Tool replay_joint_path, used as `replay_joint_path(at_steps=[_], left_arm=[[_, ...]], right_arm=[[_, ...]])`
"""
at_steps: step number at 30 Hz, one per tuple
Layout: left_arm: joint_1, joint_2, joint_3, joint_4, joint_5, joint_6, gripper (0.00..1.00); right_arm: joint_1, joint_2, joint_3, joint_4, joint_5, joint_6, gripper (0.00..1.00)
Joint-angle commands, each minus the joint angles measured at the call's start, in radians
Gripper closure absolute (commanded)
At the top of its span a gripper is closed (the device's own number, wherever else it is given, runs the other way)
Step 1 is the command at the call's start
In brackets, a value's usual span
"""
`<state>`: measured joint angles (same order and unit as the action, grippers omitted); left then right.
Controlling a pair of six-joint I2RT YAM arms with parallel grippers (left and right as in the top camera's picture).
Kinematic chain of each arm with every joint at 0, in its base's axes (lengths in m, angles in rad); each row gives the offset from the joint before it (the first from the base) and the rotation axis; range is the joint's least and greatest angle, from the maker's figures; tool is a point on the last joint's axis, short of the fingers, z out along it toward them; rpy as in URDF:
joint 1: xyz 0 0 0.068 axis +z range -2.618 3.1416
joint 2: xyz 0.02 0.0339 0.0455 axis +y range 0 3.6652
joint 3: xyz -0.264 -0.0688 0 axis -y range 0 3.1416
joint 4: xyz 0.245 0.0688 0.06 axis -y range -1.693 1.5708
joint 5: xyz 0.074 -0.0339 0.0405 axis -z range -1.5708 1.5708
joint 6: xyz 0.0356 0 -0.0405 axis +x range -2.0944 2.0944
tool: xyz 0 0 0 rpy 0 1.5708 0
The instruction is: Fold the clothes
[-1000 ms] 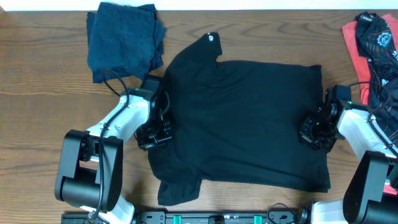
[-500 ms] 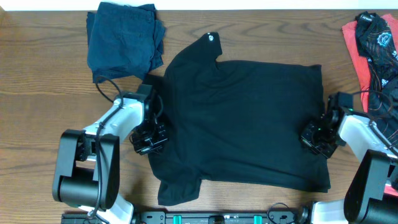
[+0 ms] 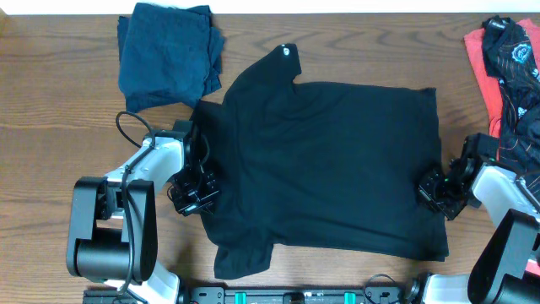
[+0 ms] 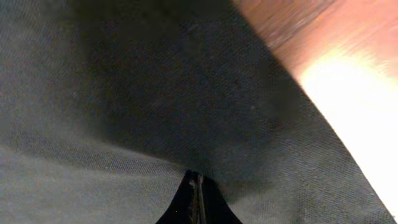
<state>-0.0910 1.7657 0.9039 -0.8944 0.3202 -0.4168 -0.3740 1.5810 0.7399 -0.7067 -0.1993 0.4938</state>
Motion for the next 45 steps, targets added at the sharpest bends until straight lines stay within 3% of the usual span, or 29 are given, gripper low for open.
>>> replay_joint_path(at_steps=[1,9,21,33,35,37,40,43,44,45], left_arm=[[0.019,0.013,-0.024,0.003,-0.018,0.011,0.94],[0.091,0.011,-0.024,-0.043,-0.050,-0.029,0.94],[0.092,-0.056,-0.024,-0.152,-0.051,-0.031,0.94],[0.091,-0.449,-0.013,-0.136,-0.051,-0.023,0.94],[0.084,-0.519,0.000,-0.116,-0.050,-0.012,0.94],[0.068,-0.575,0.019,-0.069,-0.043,0.006,0.94],[0.032,-0.603,0.051,0.055,-0.040,0.007,0.94],[-0.008,-0.573,0.085,0.193,-0.040,0.008,0.94],[-0.030,-0.546,0.103,0.254,-0.040,0.009,0.94],[-0.045,-0.527,0.115,0.290,-0.040,0.018,0.93]], right_arm=[[-0.047,0.036,-0.041,0.008,0.145,0.014,0.99],[-0.075,0.036,-0.031,0.007,0.185,0.014,0.99],[-0.092,0.036,0.032,-0.015,0.193,0.026,0.99],[-0.129,0.035,0.215,-0.177,0.188,0.026,0.99],[-0.126,0.035,0.273,-0.208,0.140,0.009,0.99],[-0.115,0.035,0.331,-0.200,0.000,-0.097,0.99],[-0.077,0.035,0.397,-0.136,-0.243,-0.211,0.90],[-0.010,0.035,0.439,-0.076,-0.276,-0.201,0.78],[0.026,0.035,0.452,-0.055,-0.275,-0.202,0.55],[0.050,0.035,0.459,-0.043,-0.267,-0.203,0.39]])
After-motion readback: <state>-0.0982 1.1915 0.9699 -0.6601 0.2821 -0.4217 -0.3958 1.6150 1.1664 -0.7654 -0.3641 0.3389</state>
